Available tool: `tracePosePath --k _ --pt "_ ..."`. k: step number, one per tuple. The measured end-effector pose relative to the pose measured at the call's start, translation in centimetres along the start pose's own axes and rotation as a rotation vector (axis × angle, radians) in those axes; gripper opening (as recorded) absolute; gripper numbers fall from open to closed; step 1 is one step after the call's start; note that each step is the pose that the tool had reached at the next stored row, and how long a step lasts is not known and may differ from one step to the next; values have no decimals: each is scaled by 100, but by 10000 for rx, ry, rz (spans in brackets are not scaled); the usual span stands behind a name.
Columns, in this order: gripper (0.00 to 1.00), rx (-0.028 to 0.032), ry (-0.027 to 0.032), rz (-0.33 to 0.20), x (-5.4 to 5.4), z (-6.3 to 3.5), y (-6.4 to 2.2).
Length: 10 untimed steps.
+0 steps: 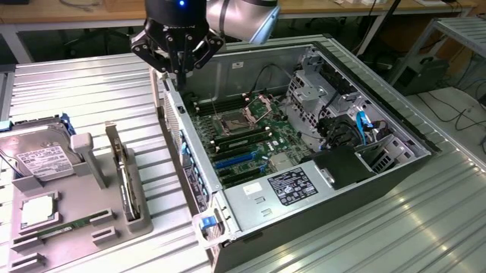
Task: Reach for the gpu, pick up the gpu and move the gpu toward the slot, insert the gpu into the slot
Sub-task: 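Reach for the gpu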
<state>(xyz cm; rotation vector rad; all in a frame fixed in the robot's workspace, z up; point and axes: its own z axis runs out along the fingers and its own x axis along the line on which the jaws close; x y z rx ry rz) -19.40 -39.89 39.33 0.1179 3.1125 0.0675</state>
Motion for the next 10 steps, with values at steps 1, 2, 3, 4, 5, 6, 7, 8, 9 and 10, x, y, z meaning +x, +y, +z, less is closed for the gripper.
tracePosePath --k 1,2,3,4,5,6,7,8,9,10 --pt "11 -1 -1 0 16 0 -1" --pt "11 -1 -1 0 28 0 -2" --pt "11 -1 0 -1 48 -1 -4" --pt "11 -1 0 0 76 -2 -6" --pt "11 -1 0 0 80 -2 -6" --pt "11 0 0 1 100 -3 -7" --pt "11 0 0 1 124 -3 -9" --pt "11 -1 0 1 143 -4 -11" --pt "11 0 0 0 157 -4 -12" --pt "11 -1 0 0 191 -5 -15"
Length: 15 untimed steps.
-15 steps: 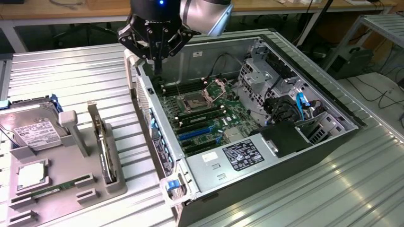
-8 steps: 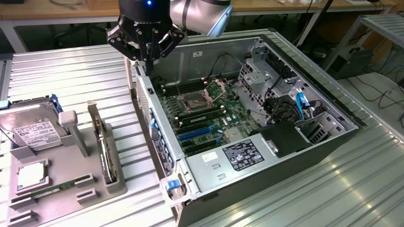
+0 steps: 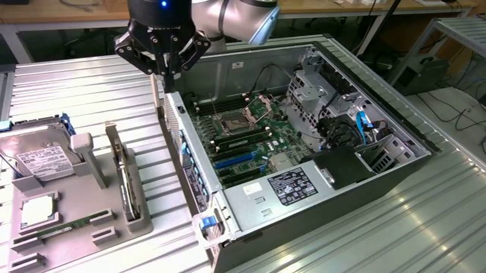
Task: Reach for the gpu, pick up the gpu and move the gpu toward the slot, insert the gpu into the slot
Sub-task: 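Reach for the gpu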
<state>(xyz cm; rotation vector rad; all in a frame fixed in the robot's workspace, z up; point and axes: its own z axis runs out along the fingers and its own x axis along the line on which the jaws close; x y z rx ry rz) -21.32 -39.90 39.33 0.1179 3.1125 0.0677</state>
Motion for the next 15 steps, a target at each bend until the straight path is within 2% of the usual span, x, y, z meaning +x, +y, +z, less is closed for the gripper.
tracePosePath --k 8,15 --pt "11 0 0 0 97 -3 -7" --pt "11 0 0 0 231 -6 -17"
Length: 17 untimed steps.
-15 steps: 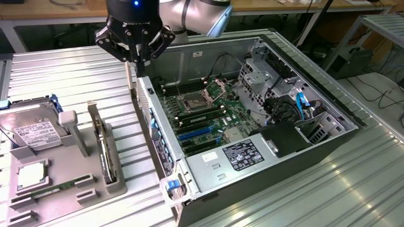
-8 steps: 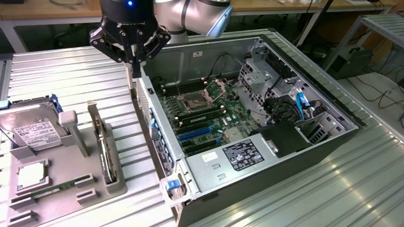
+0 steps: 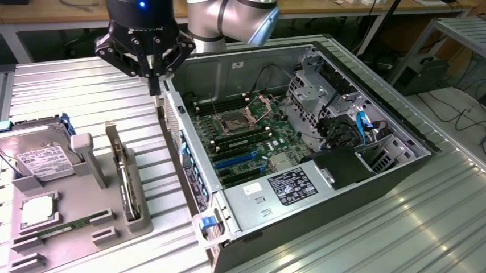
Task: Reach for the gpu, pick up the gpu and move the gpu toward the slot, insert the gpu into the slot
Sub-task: 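Reach for the gpu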
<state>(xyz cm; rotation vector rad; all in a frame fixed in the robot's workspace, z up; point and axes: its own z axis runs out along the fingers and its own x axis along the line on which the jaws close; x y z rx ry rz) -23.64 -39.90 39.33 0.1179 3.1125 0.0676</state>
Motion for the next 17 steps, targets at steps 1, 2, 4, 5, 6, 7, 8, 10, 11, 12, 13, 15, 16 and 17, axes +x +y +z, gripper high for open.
tracePosePath --k 1,2,4,5,6,7,8,10,11,12,13,15,16,17 --pt "11 0 1 0 27 -1 -2" --pt "11 -1 0 0 63 -2 -5" --pt "11 -1 0 -10 133 -3 -11" --pt "11 -2 1 -17 164 -5 -13" --pt "11 -2 2 -24 192 -5 -15" --pt "11 -3 2 -29 226 -6 -18" --pt "11 -4 1 -32 257 -6 -20" --pt "11 -4 2 -40 328 -8 -26" --pt "11 -5 1 -45 358 -8 -28" --pt "11 -4 3 -50 393 -10 -31" --pt "11 -3 4 -54 425 -11 -33" --pt "11 -4 3 -61 472 -12 -37" --pt "11 -5 3 -65 507 -12 -39" --pt "11 -5 3 -67 532 -13 -41"
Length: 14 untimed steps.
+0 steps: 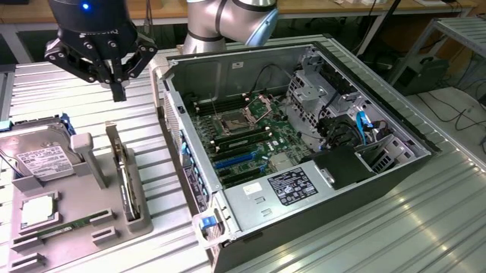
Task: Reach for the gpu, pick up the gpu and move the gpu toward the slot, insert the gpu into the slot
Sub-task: 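Reach for the gpu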
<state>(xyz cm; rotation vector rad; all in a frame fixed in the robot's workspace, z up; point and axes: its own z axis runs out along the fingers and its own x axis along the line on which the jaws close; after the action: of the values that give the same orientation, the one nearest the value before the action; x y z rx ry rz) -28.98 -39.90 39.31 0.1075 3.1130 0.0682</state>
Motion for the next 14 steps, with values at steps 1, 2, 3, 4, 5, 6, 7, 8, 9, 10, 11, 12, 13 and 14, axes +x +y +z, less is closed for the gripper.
tracePosePath --k 1,2,3,4,5,6,7,8,9,10,11,12,13,14 --pt "11 0 0 -3 27 0 -2" --pt "11 -1 0 -5 53 -1 -4" --pt "11 -1 0 -7 77 -1 -6" --pt "11 0 1 -7 99 -2 -7" --pt "11 0 1 -8 118 -3 -9" --pt "11 0 1 -8 139 -3 -10" --pt "11 0 0 -9 153 -3 -12" --pt "11 -1 0 -9 163 -3 -12" --pt "11 -1 0 -9 167 -3 -12" --pt "11 -1 0 -10 167 -3 -12" --pt "11 -1 0 -10 167 -3 -12" --pt "11 0 1 -9 167 -3 -12" --pt "11 0 1 -9 168 -3 -12" --pt "11 0 1 -8 168 -3 -12"
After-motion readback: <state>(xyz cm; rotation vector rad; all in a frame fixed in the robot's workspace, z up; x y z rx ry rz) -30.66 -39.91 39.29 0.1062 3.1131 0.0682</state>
